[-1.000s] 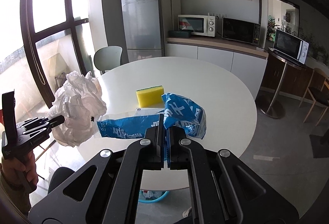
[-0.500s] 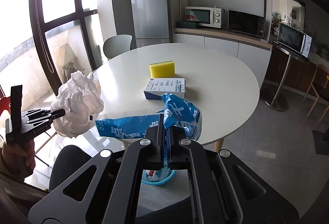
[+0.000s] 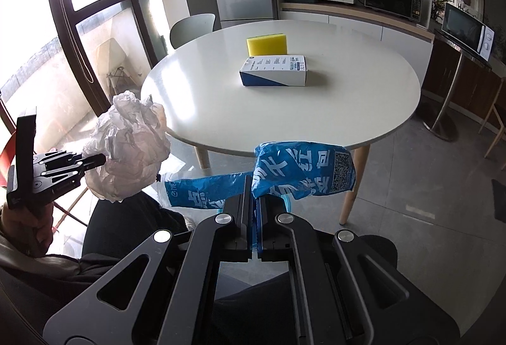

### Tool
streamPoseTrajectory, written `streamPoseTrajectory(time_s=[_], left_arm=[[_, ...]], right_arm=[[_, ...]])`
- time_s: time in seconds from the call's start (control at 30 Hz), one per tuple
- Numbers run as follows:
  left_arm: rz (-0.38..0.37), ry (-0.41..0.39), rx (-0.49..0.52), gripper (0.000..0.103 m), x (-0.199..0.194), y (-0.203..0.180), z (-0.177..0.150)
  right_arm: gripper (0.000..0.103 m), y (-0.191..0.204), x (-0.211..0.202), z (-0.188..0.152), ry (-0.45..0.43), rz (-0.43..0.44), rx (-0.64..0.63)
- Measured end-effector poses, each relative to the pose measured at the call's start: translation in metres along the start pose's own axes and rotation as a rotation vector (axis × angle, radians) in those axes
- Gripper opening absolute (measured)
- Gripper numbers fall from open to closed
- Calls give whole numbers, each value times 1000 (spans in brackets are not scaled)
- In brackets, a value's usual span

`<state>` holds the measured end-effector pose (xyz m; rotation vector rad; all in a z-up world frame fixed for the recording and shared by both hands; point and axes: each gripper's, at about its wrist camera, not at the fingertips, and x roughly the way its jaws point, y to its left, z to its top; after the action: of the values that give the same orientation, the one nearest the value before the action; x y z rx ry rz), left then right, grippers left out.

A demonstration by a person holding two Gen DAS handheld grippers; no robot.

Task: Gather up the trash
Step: 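Lift and carry the white bag and blue wrapper with both tools toward the wastebasket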

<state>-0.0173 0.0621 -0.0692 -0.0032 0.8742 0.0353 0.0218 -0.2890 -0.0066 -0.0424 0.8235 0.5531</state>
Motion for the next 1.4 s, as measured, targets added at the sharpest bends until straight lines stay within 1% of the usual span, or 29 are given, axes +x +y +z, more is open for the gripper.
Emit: streamPoseTrajectory(time_s=[0.13, 0.23, 0.4, 0.5, 0.63, 0.83, 0.93, 1.07, 1.13, 1.17, 1.23, 1.27, 1.4], left_arm=[[-4, 75, 19, 14, 20, -5, -17], [-9, 113, 22, 14, 33, -5, -26], [-21, 173, -21, 14, 63, -1, -33], [-30, 205, -35, 14, 84, -2, -36], [-24, 240, -45, 14, 113, -2, -41], [-37, 263, -58, 14, 143, -5, -44], [-40, 278, -80, 14, 160, -7, -46], [-56, 310, -135, 14, 184, -1, -47], [-88, 348, -196, 14, 198, 5, -47], [-86, 357, -210, 14, 204, 8, -47], [-51, 353, -197, 14, 212, 8, -47], [-45, 349, -186, 14, 215, 7, -46], [-54, 355, -173, 14, 226, 1, -43]], right_arm=[[1, 4, 22, -14, 55, 12, 5], [1, 5, 33, -26, 88, 24, 10], [1, -2, 66, -46, 136, 23, 29], [1, -2, 88, -53, 155, 35, 33], [1, -5, 120, -61, 195, 31, 45], [1, -4, 162, -62, 222, 22, 36], [1, -6, 184, -65, 224, 20, 44], [1, -17, 213, -70, 242, 51, 128], [1, -20, 225, -71, 252, 50, 146], [1, -20, 230, -71, 254, 45, 147], [1, -19, 240, -71, 253, 36, 137], [1, -20, 246, -72, 256, 34, 136], [1, -25, 270, -73, 285, 47, 167]])
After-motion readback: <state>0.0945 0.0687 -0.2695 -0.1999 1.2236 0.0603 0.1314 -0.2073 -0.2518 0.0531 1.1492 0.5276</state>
